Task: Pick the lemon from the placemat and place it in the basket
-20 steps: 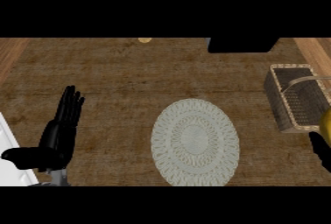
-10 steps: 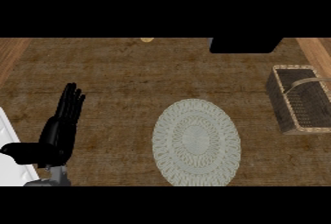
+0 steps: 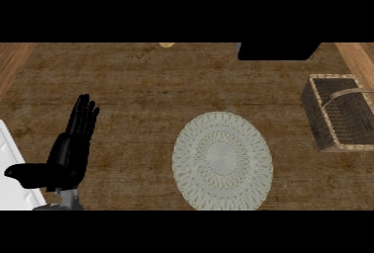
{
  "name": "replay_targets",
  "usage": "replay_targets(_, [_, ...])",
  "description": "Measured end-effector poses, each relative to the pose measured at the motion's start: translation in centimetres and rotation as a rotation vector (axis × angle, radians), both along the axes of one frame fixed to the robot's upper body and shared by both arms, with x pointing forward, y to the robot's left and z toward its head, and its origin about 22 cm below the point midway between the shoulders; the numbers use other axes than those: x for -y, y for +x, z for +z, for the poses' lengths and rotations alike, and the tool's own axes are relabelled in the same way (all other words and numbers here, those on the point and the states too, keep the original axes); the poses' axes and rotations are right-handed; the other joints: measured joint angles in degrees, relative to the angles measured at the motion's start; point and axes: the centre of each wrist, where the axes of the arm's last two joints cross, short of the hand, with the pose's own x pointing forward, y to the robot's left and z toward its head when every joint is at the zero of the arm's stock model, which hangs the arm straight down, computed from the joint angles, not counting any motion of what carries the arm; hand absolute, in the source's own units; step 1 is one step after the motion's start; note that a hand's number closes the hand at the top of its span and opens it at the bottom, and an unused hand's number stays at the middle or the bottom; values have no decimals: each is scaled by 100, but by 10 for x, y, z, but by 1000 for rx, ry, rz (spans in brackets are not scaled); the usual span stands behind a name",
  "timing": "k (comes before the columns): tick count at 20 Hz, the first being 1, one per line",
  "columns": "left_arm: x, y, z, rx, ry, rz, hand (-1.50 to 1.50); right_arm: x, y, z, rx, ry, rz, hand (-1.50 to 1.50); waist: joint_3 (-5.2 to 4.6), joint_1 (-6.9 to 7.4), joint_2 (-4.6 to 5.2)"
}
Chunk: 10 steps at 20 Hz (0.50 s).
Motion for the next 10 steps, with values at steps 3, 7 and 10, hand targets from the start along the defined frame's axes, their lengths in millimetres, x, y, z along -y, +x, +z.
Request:
replay_targets(3, [3, 3, 1, 2, 4, -1, 0, 8, 7, -12, -4, 14, -7, 150, -1, 1, -1])
replay_targets(7, [1, -2, -1, 0, 3, -1, 0, 19, 10, -21, -13, 34, -36, 150, 0, 6, 0])
replay_targets(10, [-2, 1, 0, -3, 7, 2, 0, 27, 17, -27, -16, 60, -85, -150, -1, 10, 1])
